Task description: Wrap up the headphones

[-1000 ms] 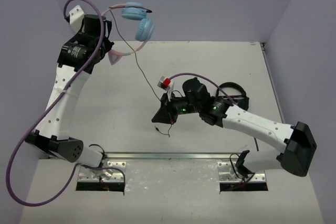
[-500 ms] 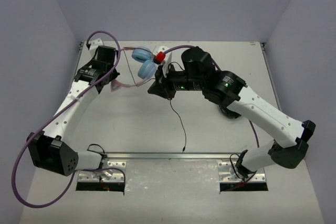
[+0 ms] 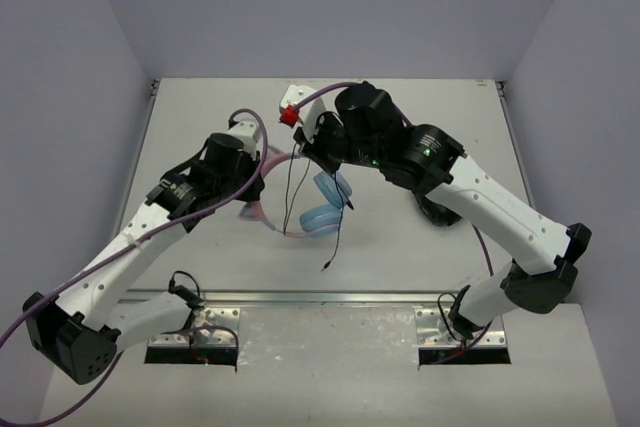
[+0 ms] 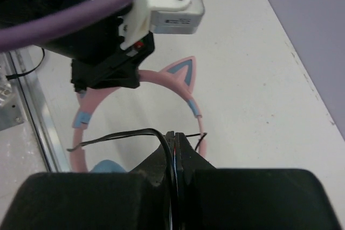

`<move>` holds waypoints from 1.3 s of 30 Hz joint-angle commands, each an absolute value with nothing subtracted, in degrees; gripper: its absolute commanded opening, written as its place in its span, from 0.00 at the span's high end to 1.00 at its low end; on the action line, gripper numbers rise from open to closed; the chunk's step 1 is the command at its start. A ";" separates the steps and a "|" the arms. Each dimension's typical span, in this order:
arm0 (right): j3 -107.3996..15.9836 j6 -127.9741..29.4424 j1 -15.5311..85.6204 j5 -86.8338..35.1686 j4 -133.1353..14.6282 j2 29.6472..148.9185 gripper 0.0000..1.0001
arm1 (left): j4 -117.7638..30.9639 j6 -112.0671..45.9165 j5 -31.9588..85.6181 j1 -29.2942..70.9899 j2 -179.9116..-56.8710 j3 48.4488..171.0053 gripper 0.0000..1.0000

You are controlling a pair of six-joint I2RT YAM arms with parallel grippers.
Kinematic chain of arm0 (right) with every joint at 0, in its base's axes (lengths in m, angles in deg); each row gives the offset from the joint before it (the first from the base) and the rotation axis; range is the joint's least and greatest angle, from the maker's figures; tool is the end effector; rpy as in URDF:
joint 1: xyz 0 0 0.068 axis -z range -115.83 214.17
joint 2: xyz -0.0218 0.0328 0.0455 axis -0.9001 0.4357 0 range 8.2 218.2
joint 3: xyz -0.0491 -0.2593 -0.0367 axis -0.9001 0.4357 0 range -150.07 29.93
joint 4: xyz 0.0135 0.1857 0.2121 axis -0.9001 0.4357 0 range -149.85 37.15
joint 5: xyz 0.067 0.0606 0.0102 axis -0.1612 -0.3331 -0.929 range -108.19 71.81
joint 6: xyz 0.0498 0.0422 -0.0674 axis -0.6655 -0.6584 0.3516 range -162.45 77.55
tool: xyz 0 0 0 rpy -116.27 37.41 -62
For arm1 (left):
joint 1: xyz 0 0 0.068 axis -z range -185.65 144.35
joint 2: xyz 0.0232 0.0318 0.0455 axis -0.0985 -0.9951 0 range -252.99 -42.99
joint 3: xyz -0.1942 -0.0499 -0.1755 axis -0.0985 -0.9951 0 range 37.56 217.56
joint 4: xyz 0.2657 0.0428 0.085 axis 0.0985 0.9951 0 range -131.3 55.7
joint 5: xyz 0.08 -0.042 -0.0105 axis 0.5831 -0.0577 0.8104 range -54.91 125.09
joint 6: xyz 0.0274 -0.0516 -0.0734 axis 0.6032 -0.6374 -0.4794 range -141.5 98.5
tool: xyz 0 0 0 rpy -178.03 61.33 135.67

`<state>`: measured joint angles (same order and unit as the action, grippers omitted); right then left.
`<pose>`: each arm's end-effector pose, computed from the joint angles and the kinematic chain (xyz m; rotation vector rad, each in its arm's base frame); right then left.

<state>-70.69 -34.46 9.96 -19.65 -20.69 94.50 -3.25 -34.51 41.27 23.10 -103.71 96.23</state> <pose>0.2271 0.3186 0.4279 -1.0709 1.7431 0.5371 0.2535 -0.1287 0.2866 0.2552 2.2652 -0.2630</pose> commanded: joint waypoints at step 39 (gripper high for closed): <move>-55.77 -26.02 15.56 -4.40 -35.15 85.02 0.97 | 1.24 -30.11 25.94 28.27 -99.94 100.92 1.00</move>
